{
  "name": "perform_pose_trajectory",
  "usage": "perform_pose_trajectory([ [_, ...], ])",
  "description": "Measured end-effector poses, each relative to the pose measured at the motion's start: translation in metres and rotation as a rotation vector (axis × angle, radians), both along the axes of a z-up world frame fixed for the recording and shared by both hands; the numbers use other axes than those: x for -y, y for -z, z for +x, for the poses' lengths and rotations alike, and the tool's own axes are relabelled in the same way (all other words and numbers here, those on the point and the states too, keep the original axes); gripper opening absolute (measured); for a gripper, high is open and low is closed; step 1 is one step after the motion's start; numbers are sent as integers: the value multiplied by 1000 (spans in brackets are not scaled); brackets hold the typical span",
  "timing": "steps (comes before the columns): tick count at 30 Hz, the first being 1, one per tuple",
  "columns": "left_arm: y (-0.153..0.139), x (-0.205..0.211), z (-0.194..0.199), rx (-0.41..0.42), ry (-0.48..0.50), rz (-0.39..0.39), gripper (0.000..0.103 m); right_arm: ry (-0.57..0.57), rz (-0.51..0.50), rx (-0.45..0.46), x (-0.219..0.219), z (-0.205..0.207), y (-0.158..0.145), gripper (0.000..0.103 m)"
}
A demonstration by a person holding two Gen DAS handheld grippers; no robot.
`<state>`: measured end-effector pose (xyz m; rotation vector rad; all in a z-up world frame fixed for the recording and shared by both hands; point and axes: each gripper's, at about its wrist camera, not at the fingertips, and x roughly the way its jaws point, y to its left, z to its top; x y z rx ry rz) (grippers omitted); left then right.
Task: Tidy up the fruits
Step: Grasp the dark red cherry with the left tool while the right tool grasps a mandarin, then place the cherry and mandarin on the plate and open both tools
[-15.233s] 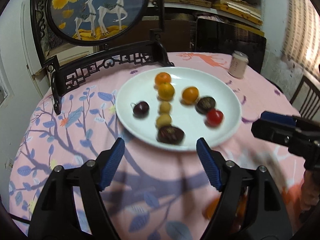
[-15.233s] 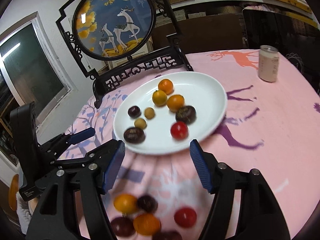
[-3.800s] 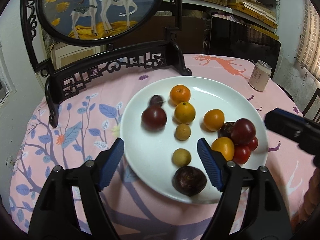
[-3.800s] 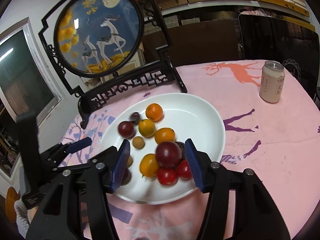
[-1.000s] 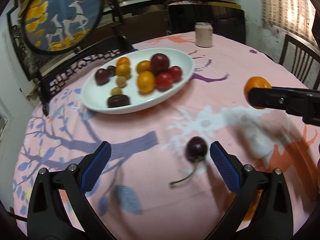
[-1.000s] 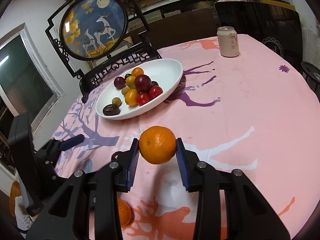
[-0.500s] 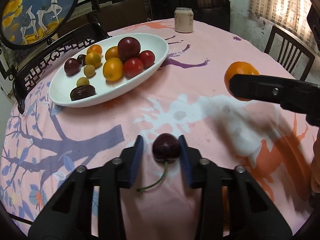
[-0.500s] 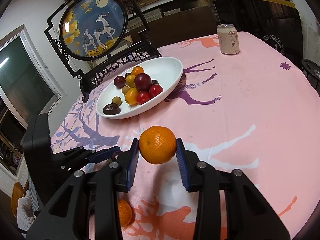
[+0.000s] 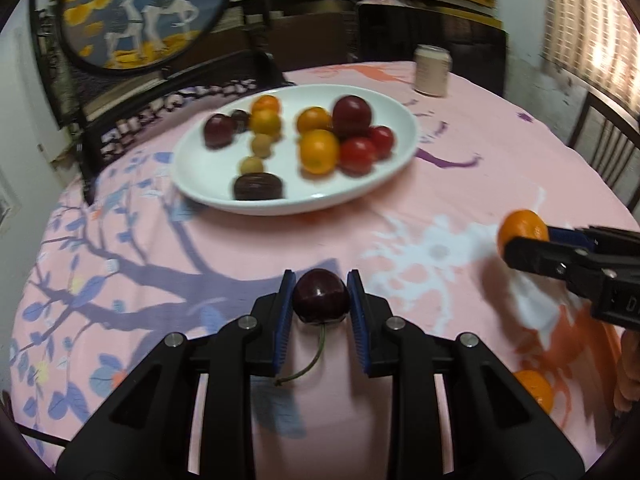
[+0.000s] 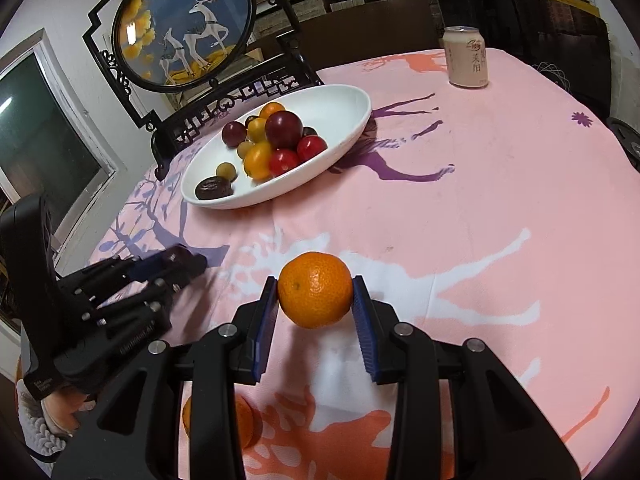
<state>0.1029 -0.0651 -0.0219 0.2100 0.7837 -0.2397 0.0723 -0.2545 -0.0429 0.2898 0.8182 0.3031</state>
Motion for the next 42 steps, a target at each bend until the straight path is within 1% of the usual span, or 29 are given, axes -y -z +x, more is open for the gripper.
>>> perform_pose_trajectory([
  [4, -9, -8, -4, 47, -45, 10, 27, 16, 9, 24, 2, -6, -4, 37],
  [8, -24, -17, -9, 87, -71, -10, 27, 15, 24, 55, 1, -13, -14, 37],
  [13, -45, -26, 4, 122, -97, -15, 27, 4, 29, 88, 0, -8, -33, 37],
  [20, -69, -31, 41, 158, -122, 6, 27, -11, -8, 154, -4, 25, -74, 37],
  [24, -77, -29, 66, 170, -134, -4, 27, -6, -9, 172, -8, 55, -85, 37],
  [30, -68, -23, 109, 150, -137, -10, 27, -8, 17, 142, -20, 102, -75, 37],
  [33, -61, -24, 129, 132, -142, -21, 27, -10, 10, 122, -27, 125, -66, 37],
  [37, -48, -25, 152, 109, -149, -25, 27, -17, 2, 107, -32, 145, -58, 37],
  [42, -32, -25, 167, 82, -152, -23, 27, -19, -23, 111, -39, 162, -50, 37],
])
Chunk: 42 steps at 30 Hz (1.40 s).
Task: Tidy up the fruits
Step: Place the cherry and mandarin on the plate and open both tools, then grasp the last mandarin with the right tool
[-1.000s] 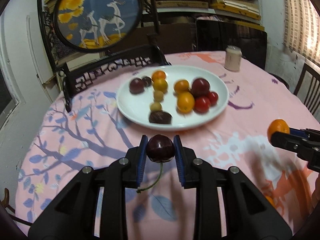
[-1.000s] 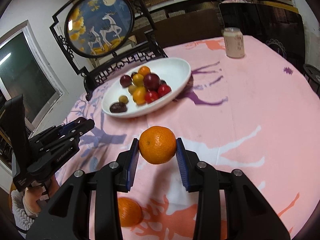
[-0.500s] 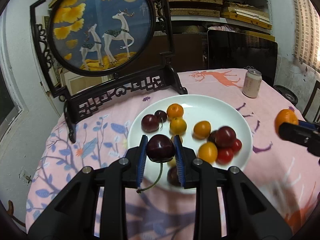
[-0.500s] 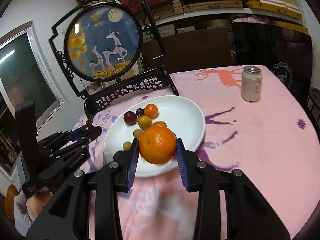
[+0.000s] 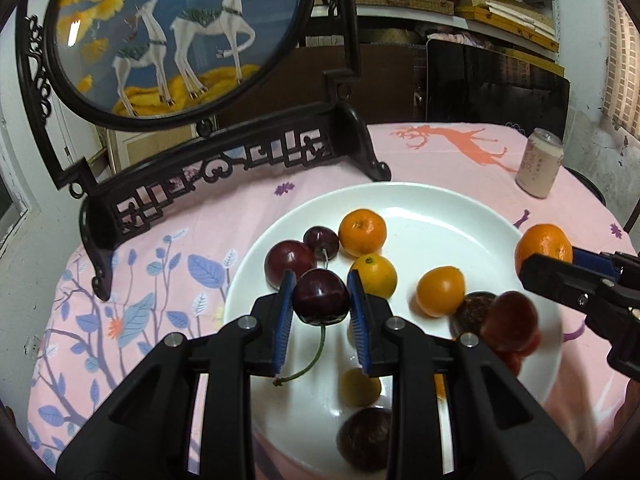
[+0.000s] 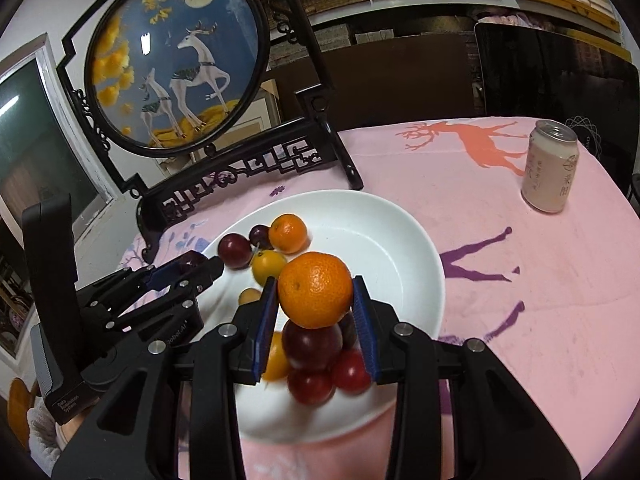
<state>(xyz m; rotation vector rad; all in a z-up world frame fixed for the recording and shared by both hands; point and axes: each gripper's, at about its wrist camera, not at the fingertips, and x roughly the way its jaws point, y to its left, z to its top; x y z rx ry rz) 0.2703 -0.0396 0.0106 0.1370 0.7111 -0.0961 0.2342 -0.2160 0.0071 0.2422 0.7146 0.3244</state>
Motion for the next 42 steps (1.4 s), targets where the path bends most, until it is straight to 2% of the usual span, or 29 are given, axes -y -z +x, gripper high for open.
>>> perform_pose_trajectory([
  [7, 14, 1, 12, -28, -4, -3, 27, -5, -28, -3, -3, 12, 10, 37],
  [8, 15, 2, 12, -24, -6, 2, 30, -2, -36, -2, -4, 13, 11, 37],
  [9, 15, 2, 12, -18, -9, 5, 34, -7, -38, -2, -4, 14, 12, 37],
  [11, 15, 2, 11, -1, -23, 9, 67, -23, -39, -2, -6, 15, 13, 39],
  [12, 14, 2, 10, 13, -32, 18, 70, -26, -43, -2, -6, 14, 13, 45],
  [14, 12, 2, 8, 26, -34, 28, 71, -18, -35, 12, -3, 11, 11, 54],
  [18, 7, -6, 2, 15, -41, 3, 74, -7, -34, 33, 1, 3, 5, 55],
  [21, 4, -13, -17, -22, -15, -26, 74, -15, -10, 12, 7, -17, -1, 55],
  [23, 0, -14, -45, -31, 45, -36, 74, -49, -12, 16, 10, -44, -8, 55],
  [26, 2, -9, -101, -26, 141, 12, 74, -122, -30, 17, 17, -99, -8, 55],
  [27, 3, -9, -112, -21, 145, 21, 74, -156, -44, 18, 19, -126, -6, 55],
  [29, 5, -12, -130, -35, 143, -6, 74, -202, -66, 17, 19, -167, 1, 55],
  [32, 8, -12, -152, -87, 172, -96, 74, -249, -79, -25, 12, -215, 23, 55],
  [33, 8, -7, -162, -86, 187, -91, 74, -260, -91, -46, 7, -225, 31, 55],
  [36, 12, 15, -195, -70, 251, -34, 74, -269, -162, -75, -9, -238, 52, 55],
  [38, 15, 26, -213, -62, 275, 5, 74, -269, -177, -95, -15, -235, 55, 55],
  [42, 19, 33, -223, -92, 308, -6, 74, -293, -246, -104, -30, -230, 60, 54],
])
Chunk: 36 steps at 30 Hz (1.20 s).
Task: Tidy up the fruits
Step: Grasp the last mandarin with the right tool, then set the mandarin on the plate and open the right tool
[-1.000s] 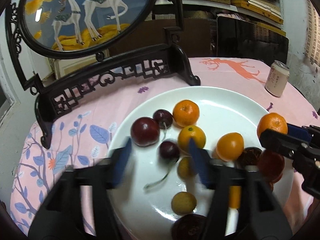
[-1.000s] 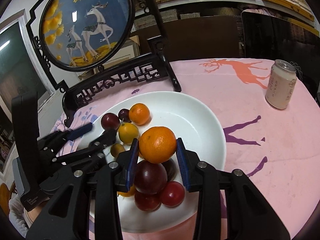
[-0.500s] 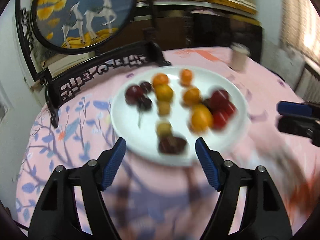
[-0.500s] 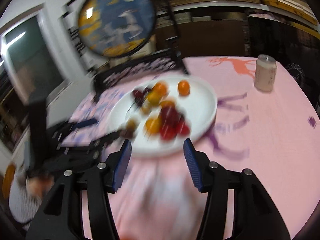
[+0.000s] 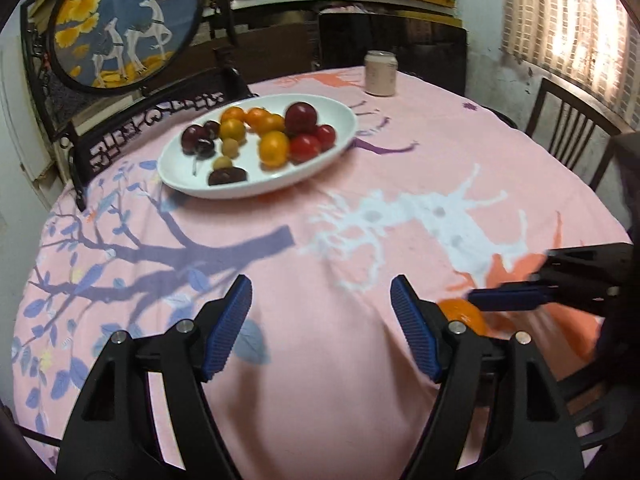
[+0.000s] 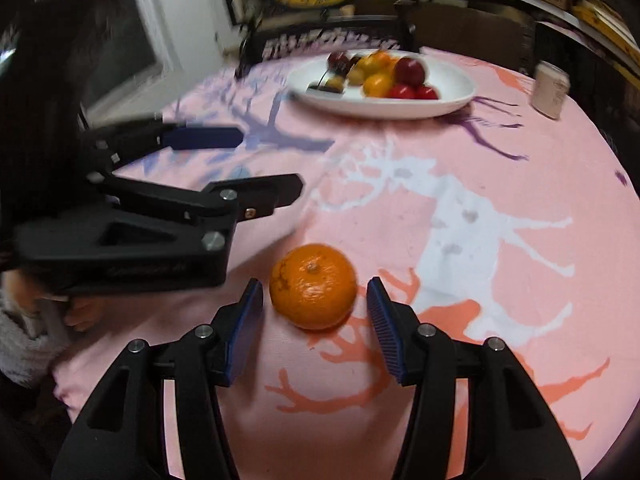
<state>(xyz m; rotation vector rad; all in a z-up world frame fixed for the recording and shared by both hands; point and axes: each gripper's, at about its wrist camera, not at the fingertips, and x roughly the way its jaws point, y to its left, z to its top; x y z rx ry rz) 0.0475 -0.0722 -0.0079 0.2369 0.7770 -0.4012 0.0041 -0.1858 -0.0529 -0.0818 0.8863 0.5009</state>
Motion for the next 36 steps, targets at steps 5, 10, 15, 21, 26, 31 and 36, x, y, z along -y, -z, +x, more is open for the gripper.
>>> perform_pose_trajectory([
  [5, 13, 10, 0, -62, 57, 17, 68, -9, -14, 9, -1, 3, 2, 44],
  [10, -7, 15, 13, -42, 84, -1, 39, 9, -10, 50, 0, 20, -14, 44],
  [15, -58, 5, 70, 47, 5, -49, 38, 77, 41, 181, -2, 76, -63, 44],
  [21, -70, -17, 158, 105, -172, -18, 62, 123, 62, 231, -26, 172, -76, 44],
  [26, -26, -51, 203, -47, -253, -150, 71, 123, 16, 157, -38, 217, -47, 45],
  [31, -26, -65, 185, -19, -300, -164, 86, 145, 18, 228, -25, 186, -54, 63],
  [36, -33, -72, 150, 24, -358, -140, 97, 190, 37, 254, 0, 146, -62, 73],
])
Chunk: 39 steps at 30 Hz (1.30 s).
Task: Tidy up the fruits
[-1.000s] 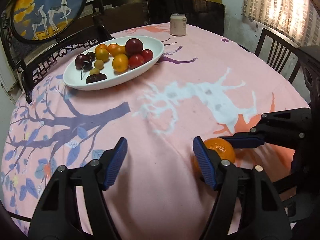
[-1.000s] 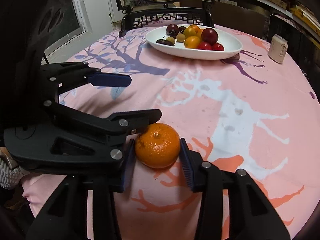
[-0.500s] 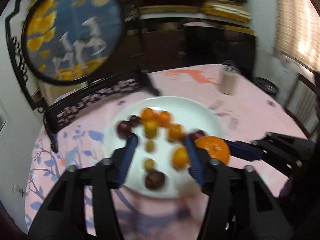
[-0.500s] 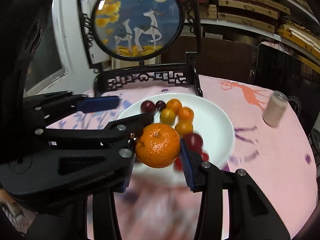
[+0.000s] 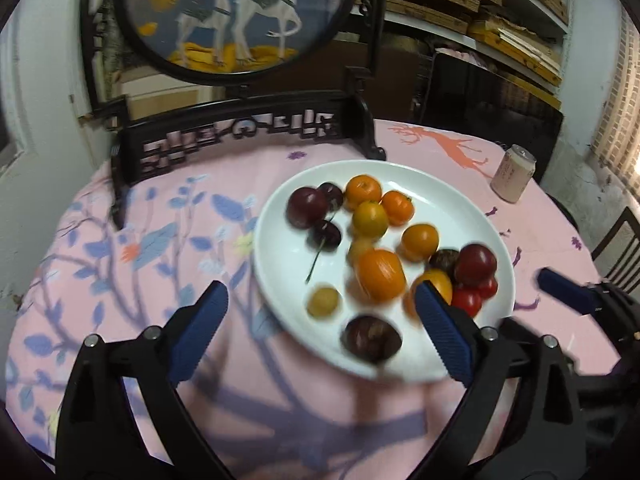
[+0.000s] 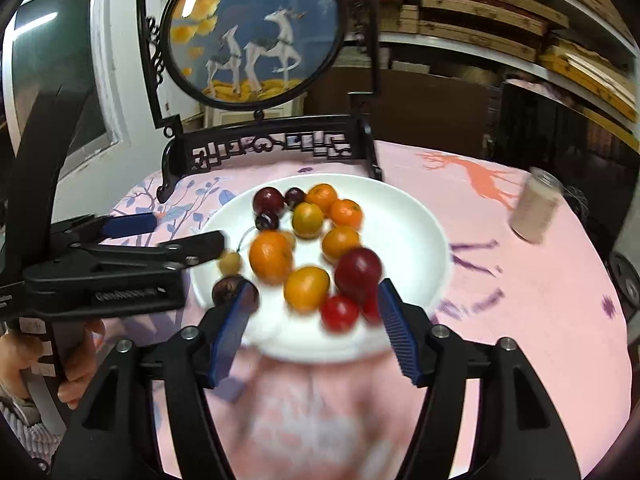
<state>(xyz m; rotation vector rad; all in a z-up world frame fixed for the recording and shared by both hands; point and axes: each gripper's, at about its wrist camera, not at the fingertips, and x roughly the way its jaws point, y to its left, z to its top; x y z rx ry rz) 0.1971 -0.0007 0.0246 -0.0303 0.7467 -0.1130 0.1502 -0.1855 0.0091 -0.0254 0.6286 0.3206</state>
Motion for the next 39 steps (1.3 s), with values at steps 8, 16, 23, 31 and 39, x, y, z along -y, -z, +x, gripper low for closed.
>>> perform_pose_trajectory([
  [8, 2, 20, -61, 45, -8, 84, 101, 143, 14, 101, 31, -59, 5, 100],
  [16, -2, 25, -84, 75, -21, 79, 101, 181, -2, 88, 35, -74, 15, 100],
  [23, 5, 26, -87, 29, -41, 105, 101, 186, 15, 91, 39, -81, 15, 100],
  [31, 8, 30, -91, 40, -36, 138, 101, 187, 15, 79, 39, -81, 16, 100],
  [39, 5, 35, -95, 70, -36, 166, 101, 185, 18, 70, 39, -80, 16, 100],
])
